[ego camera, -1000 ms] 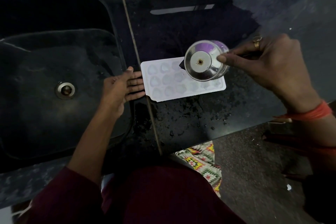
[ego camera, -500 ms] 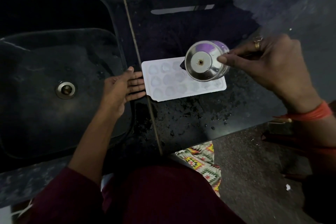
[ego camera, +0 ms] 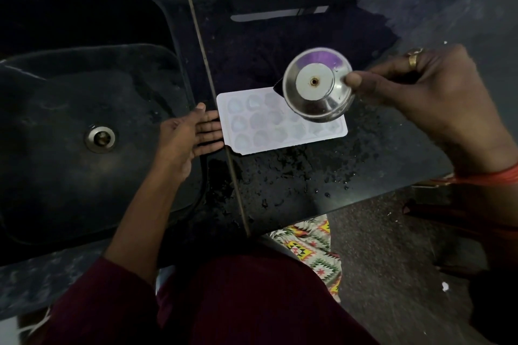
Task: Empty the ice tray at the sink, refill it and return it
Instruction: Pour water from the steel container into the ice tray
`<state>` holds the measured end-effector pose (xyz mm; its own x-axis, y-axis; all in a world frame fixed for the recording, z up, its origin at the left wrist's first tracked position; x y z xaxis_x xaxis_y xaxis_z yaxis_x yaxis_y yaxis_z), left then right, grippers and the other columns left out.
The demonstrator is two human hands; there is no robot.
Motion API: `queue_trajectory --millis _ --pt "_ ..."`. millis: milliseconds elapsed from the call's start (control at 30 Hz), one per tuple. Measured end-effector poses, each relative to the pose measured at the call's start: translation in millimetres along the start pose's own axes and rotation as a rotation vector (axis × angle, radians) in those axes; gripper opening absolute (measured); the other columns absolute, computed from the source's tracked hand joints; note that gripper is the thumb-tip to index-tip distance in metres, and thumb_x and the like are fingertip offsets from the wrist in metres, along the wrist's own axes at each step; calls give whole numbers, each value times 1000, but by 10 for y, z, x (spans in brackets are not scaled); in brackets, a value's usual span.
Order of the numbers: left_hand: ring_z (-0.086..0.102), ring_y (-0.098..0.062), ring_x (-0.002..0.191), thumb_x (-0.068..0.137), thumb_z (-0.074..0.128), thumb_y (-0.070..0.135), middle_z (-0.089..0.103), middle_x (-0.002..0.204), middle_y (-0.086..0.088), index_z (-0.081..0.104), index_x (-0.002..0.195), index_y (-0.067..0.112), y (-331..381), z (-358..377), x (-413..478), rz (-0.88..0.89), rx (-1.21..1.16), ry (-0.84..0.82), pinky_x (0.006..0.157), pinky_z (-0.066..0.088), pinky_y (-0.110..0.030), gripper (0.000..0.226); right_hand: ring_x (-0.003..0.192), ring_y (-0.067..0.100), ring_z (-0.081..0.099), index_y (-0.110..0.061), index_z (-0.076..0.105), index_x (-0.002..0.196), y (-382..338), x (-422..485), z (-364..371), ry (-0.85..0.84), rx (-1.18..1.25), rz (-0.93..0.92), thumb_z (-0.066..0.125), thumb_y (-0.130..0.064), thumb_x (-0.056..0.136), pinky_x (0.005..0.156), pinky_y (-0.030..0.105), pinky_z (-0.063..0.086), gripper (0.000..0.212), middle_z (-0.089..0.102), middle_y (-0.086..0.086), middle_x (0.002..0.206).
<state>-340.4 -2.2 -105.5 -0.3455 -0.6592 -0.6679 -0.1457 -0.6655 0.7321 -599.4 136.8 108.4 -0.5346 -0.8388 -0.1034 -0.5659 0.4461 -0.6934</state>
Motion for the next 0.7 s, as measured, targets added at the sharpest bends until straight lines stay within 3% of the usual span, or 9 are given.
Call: queue_trajectory --millis 133,300,433,600,700 --pt "76 -24 86 100 56 39 78 91 -11 75 97 9 -14 1 -12 -1 6 -2 65 62 -32 35 73 7 72 -21 80 92 -26 -27 -23 15 -4 -17 79 -52 77 70 31 57 34 76 -7 81" --pt "76 -25 88 99 56 40 78 92 -12 75 99 8 -33 -10 -13 -4 16 -5 68 62 -34 37 67 -5 66 -24 80 94 21 -58 1 17 -36 -14 78 -52 77 62 11 48 33 74 -13 82" --pt "76 -25 86 99 56 40 78 91 -11 75 96 9 -45 -11 -19 -5 16 -7 65 61 -32 37 70 -6 67 -27 80 93 46 -108 44 3 -75 -7 78 -52 76 60 10 49 30 74 -15 83" --pt "76 -25 86 99 57 40 78 91 -11 75 98 8 -50 -14 -21 -8 10 -5 65 61 -32 37 78 3 69 -25 81 94 73 -142 105 -14 -129 -5 75 -55 74 61 14 49 37 76 -9 85" --pt "76 -25 87 99 57 40 78 91 -11 75 98 8 -55 -16 -28 -13 11 -7 64 61 -32 37 72 8 70 -24 81 94 90 -154 121 -23 -165 -2 75 -56 74 59 13 47 38 76 -5 84"
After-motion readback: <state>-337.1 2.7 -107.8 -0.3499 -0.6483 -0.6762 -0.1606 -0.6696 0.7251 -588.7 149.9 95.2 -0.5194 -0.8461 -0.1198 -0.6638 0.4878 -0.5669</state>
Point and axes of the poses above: each hand's wrist, its own x-axis towards the middle knuckle, its own z-axis out of the palm, y = z × x, the point moved 7 cm from there along x, towards the middle knuckle
